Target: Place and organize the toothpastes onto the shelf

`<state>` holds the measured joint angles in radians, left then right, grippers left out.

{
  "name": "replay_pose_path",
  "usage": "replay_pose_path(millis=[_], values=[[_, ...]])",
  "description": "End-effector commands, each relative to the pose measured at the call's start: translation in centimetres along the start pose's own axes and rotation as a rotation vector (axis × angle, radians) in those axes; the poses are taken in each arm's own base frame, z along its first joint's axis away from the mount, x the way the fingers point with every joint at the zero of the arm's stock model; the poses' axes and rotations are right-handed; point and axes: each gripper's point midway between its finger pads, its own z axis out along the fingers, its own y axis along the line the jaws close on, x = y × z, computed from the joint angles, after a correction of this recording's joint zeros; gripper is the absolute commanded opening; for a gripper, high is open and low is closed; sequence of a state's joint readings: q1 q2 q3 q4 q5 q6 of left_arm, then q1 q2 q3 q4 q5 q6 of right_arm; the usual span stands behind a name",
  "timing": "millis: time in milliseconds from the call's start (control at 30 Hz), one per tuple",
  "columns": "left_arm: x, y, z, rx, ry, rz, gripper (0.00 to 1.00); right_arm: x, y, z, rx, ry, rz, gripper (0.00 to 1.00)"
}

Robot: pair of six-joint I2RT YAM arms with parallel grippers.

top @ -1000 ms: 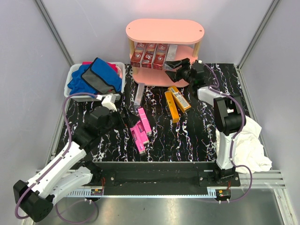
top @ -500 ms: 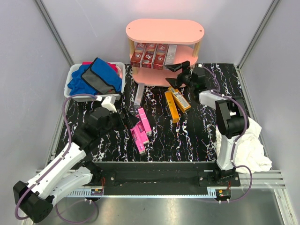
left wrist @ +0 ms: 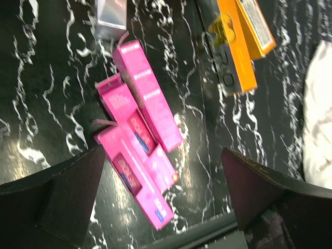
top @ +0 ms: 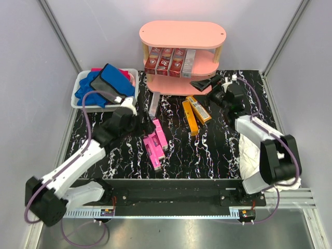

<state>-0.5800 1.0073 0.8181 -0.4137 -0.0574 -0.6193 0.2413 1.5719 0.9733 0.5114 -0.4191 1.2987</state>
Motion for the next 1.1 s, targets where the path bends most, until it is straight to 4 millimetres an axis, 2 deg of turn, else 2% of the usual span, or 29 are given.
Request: replay_pose_path(millis=[0,67,133,167,200,267,300,400,433,467,533,567,667,900,1067], values=[[-3.8,-0.6,1.8,-0.073,-0.05,0.083,0.99,1.3,-0.3,-4.3,0.053,-0.016,-0.106,1.0],[-4.3,-0.6,3.1,-0.105,-0.035,0.102,0.99,1.7,-1.2,-5.8,0.104,-0.025,-0.134,1.0],[-5.1,-0.2,4.1,-0.143,-0.038,0.126,0.99,2.2,-1.1,-7.8,0.111,-0.04,-0.167,1.0],[-4.8,0.2,5.4,-0.167,-0.012,0.136,0.99,2.4,-0.6,-9.1,0.114,-0.058,-0.177,1.0],[-5.9,-0.1,5.8,-0.175,-0.03,0.15,0.99,2.8,-1.6,-9.8,0.142,-0.058,-0.175,1.0],[-5.6,0.2,7.8,-0.206,0.005,0.17,0.99,3.1,-1.5,-11.6,0.149,-0.084,-0.195,1.0],[-6.6,0.0,8.4,-0.219,-0.01,0.184,0.99,3.4,-2.7,-12.3,0.171,-0.088,-0.192,0.99],[-6.4,1.1,11.2,-0.294,0.015,0.209,0.98,3.4,-3.1,-13.8,0.174,-0.129,-0.214,0.98],[-7.1,1.0,11.8,-0.304,-0.002,0.206,0.96,3.3,-3.2,-14.0,0.18,-0.138,-0.225,0.98],[-6.4,1.7,13.1,-0.333,0.017,0.212,0.95,3.2,-3.1,-14.2,0.186,-0.147,-0.233,0.98],[-7.2,1.4,14.4,-0.341,-0.002,0.216,0.91,3.1,-2.9,-14.2,0.187,-0.149,-0.247,0.98],[-6.7,1.9,15.6,-0.357,0.015,0.223,0.9,3.2,-3.1,-14.0,0.191,-0.134,-0.246,0.98],[-7.1,2.4,17.6,-0.398,0.0,0.227,0.87,3.4,-3.6,-13.6,0.2,-0.112,-0.255,0.98],[-8.4,4.7,20.9,-0.454,-0.018,0.201,0.86,3.4,-4.8,-12.7,0.225,-0.088,-0.264,0.98],[-7.6,7.0,22.9,-0.459,0.016,0.171,0.82,3.4,-5.0,-12.4,0.222,-0.083,-0.265,0.98]])
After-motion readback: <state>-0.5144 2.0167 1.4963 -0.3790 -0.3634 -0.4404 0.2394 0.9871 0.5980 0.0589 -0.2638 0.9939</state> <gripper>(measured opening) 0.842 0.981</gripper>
